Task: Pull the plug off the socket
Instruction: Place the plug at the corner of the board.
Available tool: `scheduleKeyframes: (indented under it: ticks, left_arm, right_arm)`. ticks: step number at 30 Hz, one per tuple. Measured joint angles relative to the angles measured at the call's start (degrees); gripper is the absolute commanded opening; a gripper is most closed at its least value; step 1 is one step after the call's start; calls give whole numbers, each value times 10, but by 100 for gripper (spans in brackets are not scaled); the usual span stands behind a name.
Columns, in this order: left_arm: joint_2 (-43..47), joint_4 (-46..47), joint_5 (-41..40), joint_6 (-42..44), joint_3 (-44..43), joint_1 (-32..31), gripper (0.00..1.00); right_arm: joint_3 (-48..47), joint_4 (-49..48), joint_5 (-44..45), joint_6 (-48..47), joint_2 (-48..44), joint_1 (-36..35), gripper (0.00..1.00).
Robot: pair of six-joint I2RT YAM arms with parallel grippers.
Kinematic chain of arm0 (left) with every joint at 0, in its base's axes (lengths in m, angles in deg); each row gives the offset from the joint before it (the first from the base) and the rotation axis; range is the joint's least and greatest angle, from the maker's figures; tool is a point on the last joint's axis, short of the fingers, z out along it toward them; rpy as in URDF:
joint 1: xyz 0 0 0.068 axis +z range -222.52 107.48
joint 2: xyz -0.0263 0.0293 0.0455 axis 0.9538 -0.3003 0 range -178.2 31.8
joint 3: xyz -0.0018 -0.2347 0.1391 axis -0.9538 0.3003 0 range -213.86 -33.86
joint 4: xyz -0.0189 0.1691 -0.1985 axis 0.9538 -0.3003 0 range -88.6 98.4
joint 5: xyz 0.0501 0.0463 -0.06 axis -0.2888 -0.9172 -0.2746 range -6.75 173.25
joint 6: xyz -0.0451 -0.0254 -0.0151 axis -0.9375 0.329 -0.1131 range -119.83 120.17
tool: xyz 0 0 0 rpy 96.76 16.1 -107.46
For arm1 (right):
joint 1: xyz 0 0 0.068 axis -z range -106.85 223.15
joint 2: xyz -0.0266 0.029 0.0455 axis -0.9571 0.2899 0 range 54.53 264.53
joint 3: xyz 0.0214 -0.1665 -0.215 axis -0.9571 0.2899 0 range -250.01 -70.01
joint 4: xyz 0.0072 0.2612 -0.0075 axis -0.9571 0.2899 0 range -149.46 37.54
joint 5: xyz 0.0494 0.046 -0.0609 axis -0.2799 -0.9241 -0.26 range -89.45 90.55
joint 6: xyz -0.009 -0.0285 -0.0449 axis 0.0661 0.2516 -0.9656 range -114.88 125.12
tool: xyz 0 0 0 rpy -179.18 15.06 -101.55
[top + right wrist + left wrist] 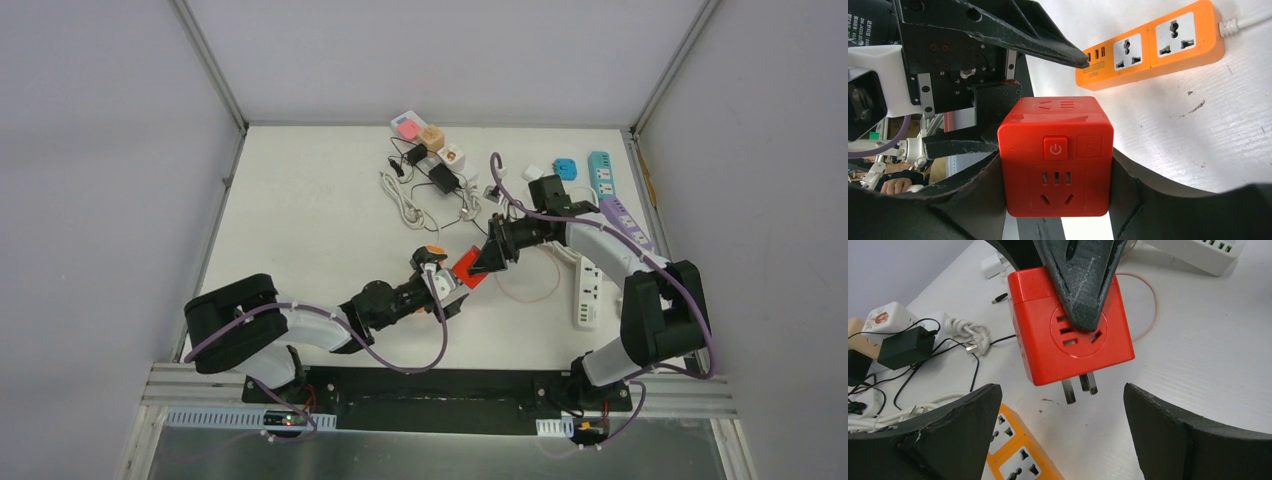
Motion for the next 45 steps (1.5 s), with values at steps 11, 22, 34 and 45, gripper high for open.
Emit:
scheduleKeyframes:
  ticks: [11,22,34,45]
  left_arm:
    - [-65,41,1,-32,-33,0,83]
    - [-87,67,-25,-77,-48,-9,83]
    - [-115,73,-67,-95,-66,-25,71]
    - [-121,72,-87,-98,-69,-30,4]
  right_arm:
    - [0,-4,5,3,21,-15,0]
    - [-2,-9,19,10,28,-19,2]
    - [-2,-12,33,15,29,-19,3]
    - [-2,-13,37,21,34,-19,21]
